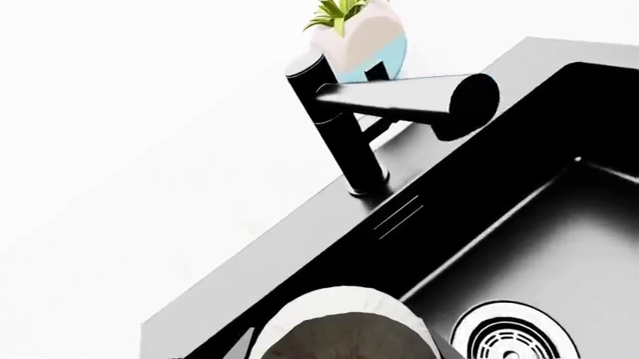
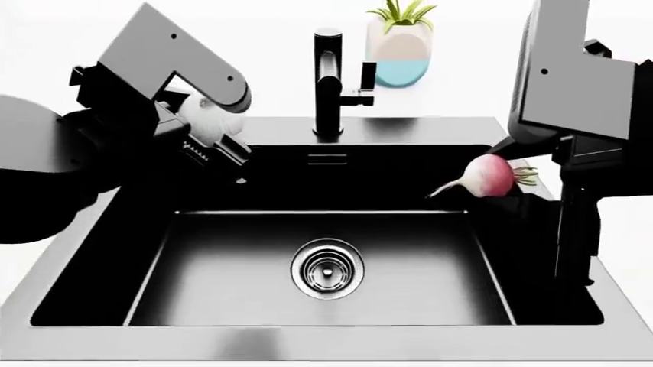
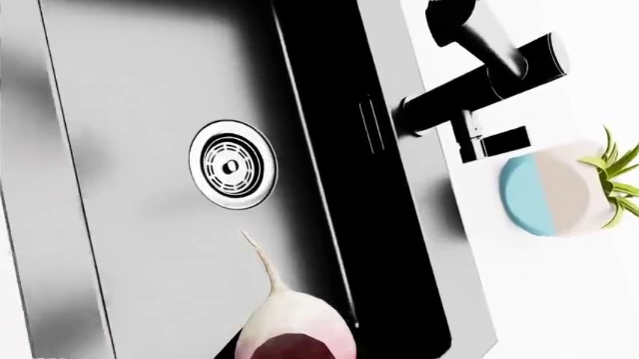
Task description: Pick up the fruits and vegetables and place them in the sink. Turn on the sink faucet to wash them. Then turn the sink off and put them in the tray.
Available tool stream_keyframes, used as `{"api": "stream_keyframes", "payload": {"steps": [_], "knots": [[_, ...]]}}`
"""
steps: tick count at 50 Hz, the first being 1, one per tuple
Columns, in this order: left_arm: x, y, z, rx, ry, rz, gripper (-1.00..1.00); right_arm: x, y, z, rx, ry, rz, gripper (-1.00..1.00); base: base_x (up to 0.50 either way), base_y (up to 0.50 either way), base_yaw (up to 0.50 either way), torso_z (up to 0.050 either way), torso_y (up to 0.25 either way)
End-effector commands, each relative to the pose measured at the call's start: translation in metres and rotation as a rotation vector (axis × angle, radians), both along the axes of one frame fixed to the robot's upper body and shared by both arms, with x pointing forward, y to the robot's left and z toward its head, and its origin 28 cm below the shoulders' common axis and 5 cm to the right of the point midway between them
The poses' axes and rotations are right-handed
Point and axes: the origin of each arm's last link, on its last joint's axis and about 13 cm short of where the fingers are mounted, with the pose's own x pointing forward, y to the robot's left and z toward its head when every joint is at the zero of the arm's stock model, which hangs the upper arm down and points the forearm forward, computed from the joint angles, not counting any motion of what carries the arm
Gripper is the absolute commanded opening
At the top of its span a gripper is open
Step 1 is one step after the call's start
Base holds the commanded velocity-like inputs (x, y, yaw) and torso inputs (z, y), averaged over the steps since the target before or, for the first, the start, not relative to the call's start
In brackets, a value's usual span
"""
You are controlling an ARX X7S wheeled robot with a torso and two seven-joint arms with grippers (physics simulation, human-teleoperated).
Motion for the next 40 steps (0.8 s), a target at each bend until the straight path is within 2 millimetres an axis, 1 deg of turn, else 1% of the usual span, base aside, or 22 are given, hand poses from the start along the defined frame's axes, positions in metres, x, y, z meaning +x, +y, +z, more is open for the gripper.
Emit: {"api": "stream_keyframes", "payload": {"steps": [1,8,11,24,26,29,36,40], "knots": [[0.003,-0.003,0.003,0.029,0.015,0.000,-1.00,-0.002,-0.001,0.004,-0.009,0.009,0.032,-1.00,0.50,0.00,0.00,0.000,0.000],[0.002,-0.005,0.003,0.038,0.012,-0.007,-1.00,-0.003,-0.001,0.003,-0.009,0.010,0.045,-1.00,0.47,-0.04,0.00,0.000,0.003],[0.002,-0.005,0.003,0.039,0.012,-0.007,-1.00,-0.003,-0.001,0.004,-0.012,0.010,0.046,-1.00,0.25,0.00,0.00,0.000,0.000],[0.001,-0.005,0.002,0.043,0.014,-0.007,-1.00,-0.004,0.002,0.004,-0.027,0.009,0.064,-1.00,0.49,0.00,0.00,0.000,0.001],[0.001,-0.005,0.001,0.047,0.016,-0.009,-1.00,-0.004,0.002,0.005,-0.024,0.008,0.065,-1.00,0.12,0.00,0.00,0.000,0.000],[0.003,-0.005,-0.003,0.066,0.034,-0.008,-1.00,-0.005,0.003,0.005,-0.023,0.006,0.073,-1.00,0.01,0.00,0.00,0.000,0.000],[0.010,-0.009,-0.024,0.181,0.147,-0.024,-1.00,-0.007,0.002,0.009,-0.014,-0.011,0.077,-1.00,0.01,0.00,0.00,0.000,0.001],[0.015,-0.010,-0.032,0.209,0.191,-0.031,-1.00,-0.008,0.002,0.010,-0.008,-0.019,0.076,-1.00,0.01,0.00,0.00,0.000,0.000]]}}
